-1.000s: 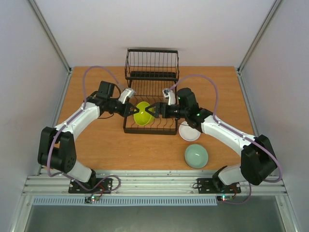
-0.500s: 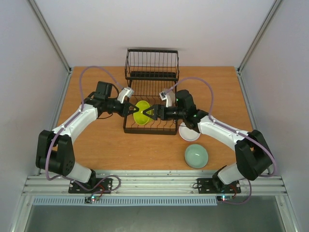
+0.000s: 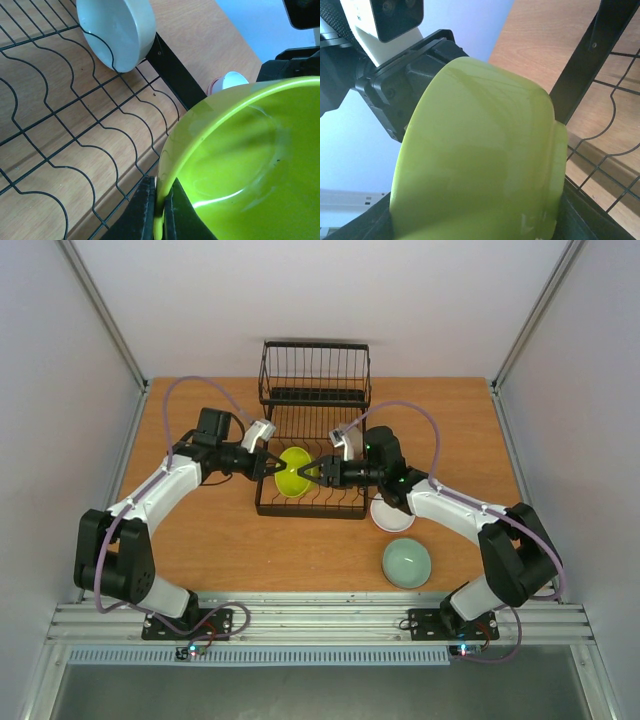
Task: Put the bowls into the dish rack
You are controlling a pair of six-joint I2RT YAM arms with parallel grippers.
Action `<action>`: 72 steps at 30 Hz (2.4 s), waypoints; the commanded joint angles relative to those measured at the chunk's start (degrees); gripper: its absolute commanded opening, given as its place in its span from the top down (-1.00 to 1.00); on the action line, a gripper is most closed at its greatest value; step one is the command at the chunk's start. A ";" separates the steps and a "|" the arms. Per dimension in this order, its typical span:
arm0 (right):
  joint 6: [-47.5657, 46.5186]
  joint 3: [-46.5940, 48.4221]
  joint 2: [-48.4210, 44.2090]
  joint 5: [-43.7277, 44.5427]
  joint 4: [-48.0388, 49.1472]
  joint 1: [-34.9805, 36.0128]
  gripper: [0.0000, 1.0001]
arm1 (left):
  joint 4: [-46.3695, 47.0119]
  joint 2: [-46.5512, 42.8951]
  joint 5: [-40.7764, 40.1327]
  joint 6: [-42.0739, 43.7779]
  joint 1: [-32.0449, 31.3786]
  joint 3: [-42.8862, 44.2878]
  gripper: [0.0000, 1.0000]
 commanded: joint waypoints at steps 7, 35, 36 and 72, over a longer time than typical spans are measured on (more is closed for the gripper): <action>-6.90 6.54 -0.58 4.94 -13.07 0.83 0.97 | 2.66 -2.05 -4.63 0.37 0.08 0.39 -0.56; -26.98 48.82 29.83 66.66 -55.53 9.50 0.98 | 5.17 -4.57 -20.36 -1.67 0.02 -0.72 -0.99; -27.19 49.57 30.65 67.75 -55.89 9.66 0.98 | 5.17 -4.35 -20.27 -1.64 0.08 -0.70 -0.99; -22.97 61.95 45.77 83.62 -66.41 10.62 0.93 | 4.15 -1.62 -17.32 -1.41 0.06 0.35 -0.99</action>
